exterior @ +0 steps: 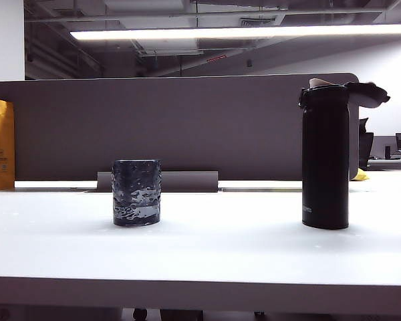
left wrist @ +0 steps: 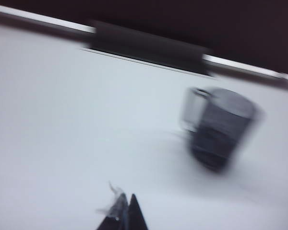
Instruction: Pick up the black thermos, pour some water into the cup, then place the black thermos back on the table.
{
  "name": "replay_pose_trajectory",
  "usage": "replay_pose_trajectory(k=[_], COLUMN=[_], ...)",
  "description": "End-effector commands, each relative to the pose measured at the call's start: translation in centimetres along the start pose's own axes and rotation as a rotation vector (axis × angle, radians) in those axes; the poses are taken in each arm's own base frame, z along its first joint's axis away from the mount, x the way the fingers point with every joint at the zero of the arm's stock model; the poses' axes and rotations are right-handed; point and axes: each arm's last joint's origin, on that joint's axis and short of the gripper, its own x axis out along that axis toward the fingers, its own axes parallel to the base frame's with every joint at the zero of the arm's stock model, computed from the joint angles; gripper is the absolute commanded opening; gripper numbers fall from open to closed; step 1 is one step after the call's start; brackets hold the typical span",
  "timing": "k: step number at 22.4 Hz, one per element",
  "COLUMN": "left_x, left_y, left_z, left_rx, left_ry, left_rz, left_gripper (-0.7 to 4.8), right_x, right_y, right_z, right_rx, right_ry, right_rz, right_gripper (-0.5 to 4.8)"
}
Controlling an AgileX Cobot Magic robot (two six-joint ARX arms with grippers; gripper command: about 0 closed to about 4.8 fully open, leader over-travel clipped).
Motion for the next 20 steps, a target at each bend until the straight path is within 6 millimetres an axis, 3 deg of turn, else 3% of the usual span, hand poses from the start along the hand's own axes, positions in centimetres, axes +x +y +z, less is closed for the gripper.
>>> replay_pose_trajectory(k=[1,8,20], left_x=[-0.1,-0.8,-0.7], left_y=[1.2,2.5,1.7], left_z=[0.3,1.1,1.1], left_rx=[-0.011,-0.018,-0.012], left_ry=[-0.032,-0.137,-0.134], left_rz=[0.121,0.269,0.181], left_gripper=[-0.04,-0.04,-0.04], right_x=[0.0,0.0,0.0], right_y=[-0.5,-0.9,-0.9], right_z=[-0.1,0.0,0.0], right_rx=[0.011,0.018,0.018], right_ry=[-0.005,-0.009,-0.009], right_rz=[-0.047,-0.087,-0.089], right_gripper=[0.12,0.11,0.12])
